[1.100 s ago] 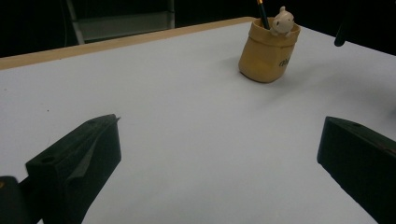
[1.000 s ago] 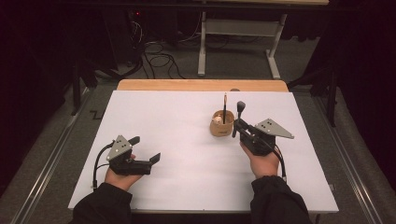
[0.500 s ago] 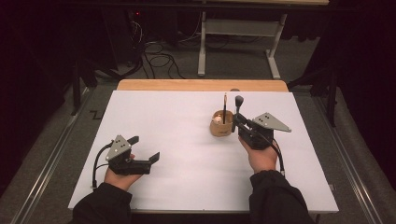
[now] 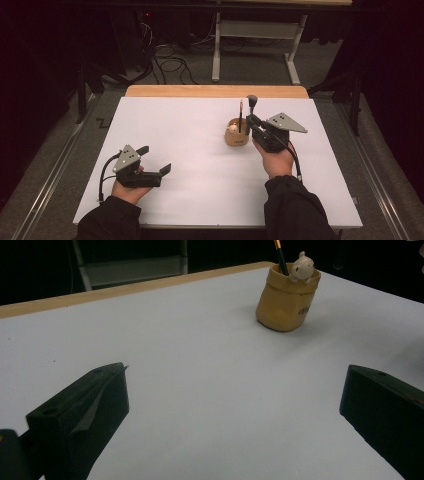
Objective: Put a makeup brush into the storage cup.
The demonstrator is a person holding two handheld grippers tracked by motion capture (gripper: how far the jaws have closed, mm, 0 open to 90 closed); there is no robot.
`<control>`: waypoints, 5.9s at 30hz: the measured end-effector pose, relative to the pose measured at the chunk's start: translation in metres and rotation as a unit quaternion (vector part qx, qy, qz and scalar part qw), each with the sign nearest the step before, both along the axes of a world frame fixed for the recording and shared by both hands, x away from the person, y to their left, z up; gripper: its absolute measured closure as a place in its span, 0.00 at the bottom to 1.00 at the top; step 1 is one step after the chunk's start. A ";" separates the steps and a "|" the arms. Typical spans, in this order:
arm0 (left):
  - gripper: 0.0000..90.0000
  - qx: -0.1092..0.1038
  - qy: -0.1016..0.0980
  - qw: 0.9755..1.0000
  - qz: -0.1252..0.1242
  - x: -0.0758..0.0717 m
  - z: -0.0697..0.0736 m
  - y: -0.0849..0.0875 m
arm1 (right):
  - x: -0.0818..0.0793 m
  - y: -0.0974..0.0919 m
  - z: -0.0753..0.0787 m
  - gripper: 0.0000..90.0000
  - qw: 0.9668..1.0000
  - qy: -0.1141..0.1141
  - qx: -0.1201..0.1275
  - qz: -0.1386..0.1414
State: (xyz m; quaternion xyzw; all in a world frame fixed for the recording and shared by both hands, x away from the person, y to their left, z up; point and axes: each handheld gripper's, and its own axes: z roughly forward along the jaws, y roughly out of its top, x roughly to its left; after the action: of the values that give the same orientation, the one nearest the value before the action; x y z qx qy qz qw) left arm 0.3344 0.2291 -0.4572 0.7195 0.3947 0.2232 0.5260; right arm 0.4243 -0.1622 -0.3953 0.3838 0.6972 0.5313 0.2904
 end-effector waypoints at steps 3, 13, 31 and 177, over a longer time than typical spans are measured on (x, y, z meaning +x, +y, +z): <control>0.00 0.001 0.000 1.000 0.000 0.000 0.000 0.000 | 0.004 0.002 0.001 0.89 1.000 0.000 -0.002 -0.003; 0.00 0.000 0.000 1.000 0.001 0.000 0.000 0.001 | 0.023 0.007 0.002 0.89 1.000 0.006 -0.005 -0.014; 0.00 0.001 -0.001 1.000 -0.002 0.000 0.001 0.000 | 0.043 0.007 -0.013 0.89 0.999 0.034 0.003 -0.024; 0.00 0.020 0.016 1.000 -0.018 -0.004 -0.007 -0.014 | -0.083 -0.076 -0.056 0.00 0.999 0.031 -0.013 0.040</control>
State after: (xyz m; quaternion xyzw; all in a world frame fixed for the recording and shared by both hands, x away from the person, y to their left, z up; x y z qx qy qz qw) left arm 0.3300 0.2152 -0.4641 0.7402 0.3854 0.2100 0.5093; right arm 0.3410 -0.2382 -0.4510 0.3683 0.7275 0.5209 0.2525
